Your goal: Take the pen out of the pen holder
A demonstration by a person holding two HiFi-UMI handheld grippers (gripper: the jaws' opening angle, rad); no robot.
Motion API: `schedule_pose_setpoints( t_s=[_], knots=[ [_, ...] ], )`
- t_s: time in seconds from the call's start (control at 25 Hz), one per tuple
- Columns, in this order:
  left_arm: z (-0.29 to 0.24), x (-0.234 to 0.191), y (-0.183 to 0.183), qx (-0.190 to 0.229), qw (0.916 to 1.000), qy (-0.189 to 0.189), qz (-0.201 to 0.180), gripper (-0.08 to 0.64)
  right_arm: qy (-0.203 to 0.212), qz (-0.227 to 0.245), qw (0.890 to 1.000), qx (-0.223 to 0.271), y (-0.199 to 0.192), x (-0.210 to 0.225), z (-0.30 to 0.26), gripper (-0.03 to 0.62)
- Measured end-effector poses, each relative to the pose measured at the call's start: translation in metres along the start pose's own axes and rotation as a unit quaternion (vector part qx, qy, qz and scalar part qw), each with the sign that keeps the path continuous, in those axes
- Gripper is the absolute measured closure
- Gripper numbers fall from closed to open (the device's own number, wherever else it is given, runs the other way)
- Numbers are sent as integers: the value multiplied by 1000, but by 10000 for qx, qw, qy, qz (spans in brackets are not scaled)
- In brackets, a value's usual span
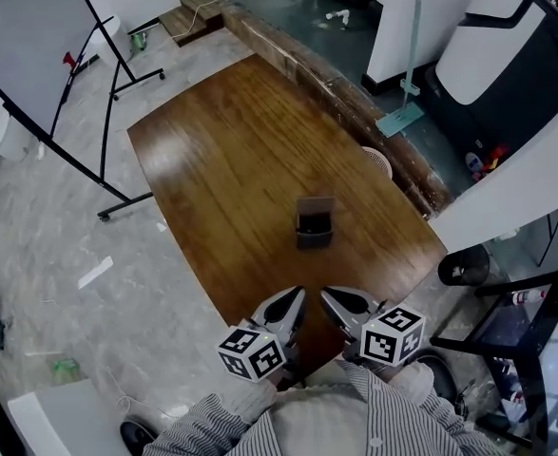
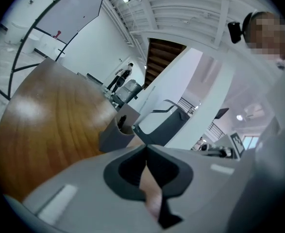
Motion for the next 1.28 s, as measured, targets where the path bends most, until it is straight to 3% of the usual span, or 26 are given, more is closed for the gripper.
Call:
schedule_pose_setpoints(
  t_s=[0.32,0.72,1.12,1.28],
  knots=[
    [-23,-25,7,121,9996,104,227,552,-22,164,9998,-71,18,18,-22,592],
    [-41,-46,15,122,9997,164,104,552,34,564,9981,-250,41,34,-55,592],
    [-50,-68,20,272,9988,252,328,552,-56,977,9948,-298,56,44,-80,590],
    [-56,-72,18,302,9986,241,358,552,-110,1173,9922,-401,61,51,-86,557]
  ],
)
Point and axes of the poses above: the fingertips, and each gripper's own axes: z backward along the fingers, x to its right, y out of its top, the point moved 4 cm from there along z, backward along the fingers, and after that the axes turned 5 degrees about -z, right-handed, at the moved point
